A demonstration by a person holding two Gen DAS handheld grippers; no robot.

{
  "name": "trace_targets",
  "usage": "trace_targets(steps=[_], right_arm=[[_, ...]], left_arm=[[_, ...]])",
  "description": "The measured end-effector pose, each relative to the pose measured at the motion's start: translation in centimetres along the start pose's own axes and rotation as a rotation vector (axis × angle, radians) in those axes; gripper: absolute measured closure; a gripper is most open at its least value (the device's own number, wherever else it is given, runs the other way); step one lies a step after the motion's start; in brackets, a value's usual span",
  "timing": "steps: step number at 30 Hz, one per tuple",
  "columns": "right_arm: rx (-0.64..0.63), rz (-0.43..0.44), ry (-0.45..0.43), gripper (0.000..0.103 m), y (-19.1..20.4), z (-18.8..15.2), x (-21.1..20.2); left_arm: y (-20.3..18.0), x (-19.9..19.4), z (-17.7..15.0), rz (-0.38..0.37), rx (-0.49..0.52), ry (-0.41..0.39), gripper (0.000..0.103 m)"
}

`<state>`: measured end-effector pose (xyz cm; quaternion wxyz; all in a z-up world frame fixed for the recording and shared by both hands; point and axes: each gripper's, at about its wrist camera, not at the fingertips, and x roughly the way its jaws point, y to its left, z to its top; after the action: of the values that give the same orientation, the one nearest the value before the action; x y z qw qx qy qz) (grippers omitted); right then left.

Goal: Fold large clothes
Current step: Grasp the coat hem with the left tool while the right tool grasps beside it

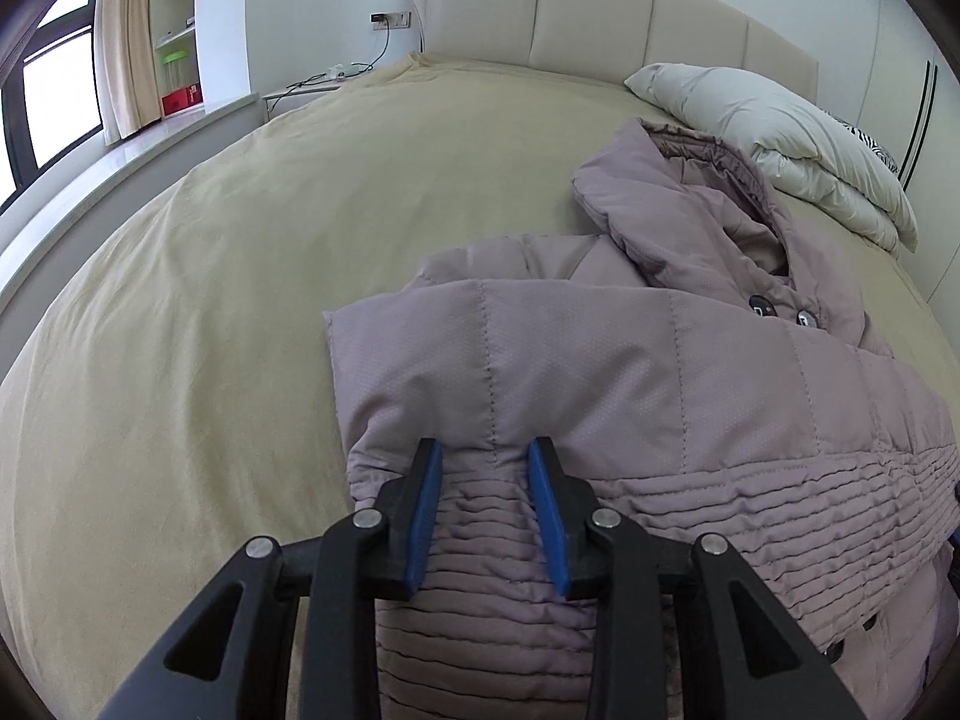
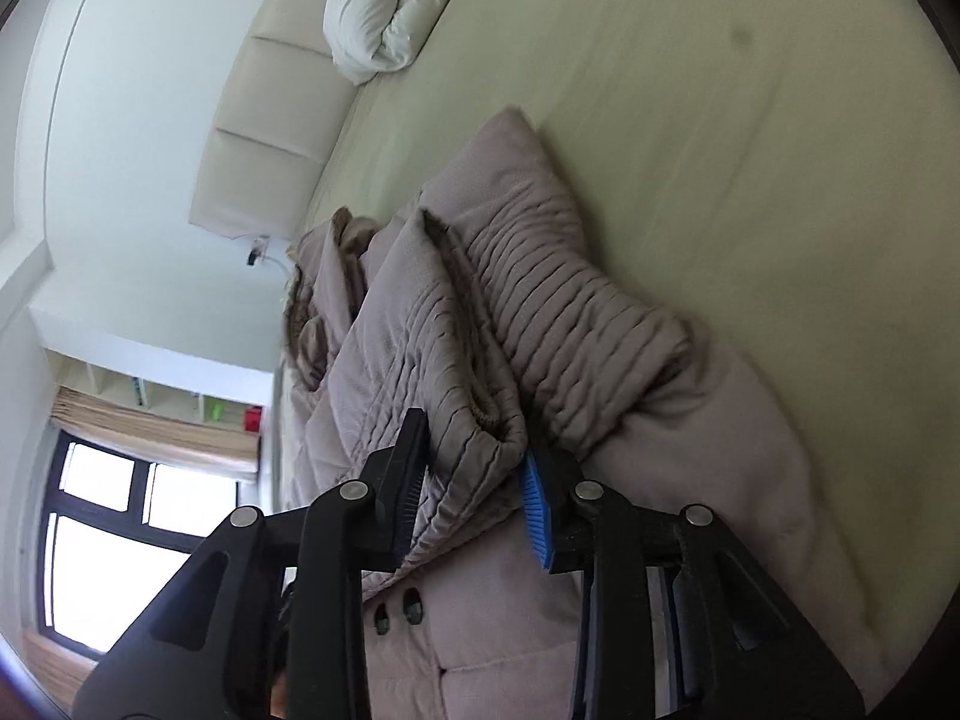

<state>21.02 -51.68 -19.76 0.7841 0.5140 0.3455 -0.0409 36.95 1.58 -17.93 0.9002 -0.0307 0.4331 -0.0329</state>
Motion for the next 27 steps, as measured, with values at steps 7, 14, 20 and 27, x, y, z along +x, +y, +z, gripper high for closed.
trace_targets(steps=[7,14,20,27], right_arm=[[-0.220,0.011,-0.120,0.060,6.5,0.9,-1.6],[-0.287,0.008,0.089,0.064,7.2,-0.3,7.2],[-0.292,0.031,0.051,0.066,6.7,0.6,5.4],[-0.326,-0.007,0.057,0.056,5.6,0.8,5.7]], left_arm=[[-0.1,-0.1,-0.3,0.005,0.002,-0.015,0.068],[-0.1,-0.3,-0.7,0.007,0.010,-0.033,0.068],[0.0,-1.0,-1.2,0.005,0.013,-0.041,0.068],[0.1,-1.8,-2.0,0.008,0.000,-0.064,0.065]])
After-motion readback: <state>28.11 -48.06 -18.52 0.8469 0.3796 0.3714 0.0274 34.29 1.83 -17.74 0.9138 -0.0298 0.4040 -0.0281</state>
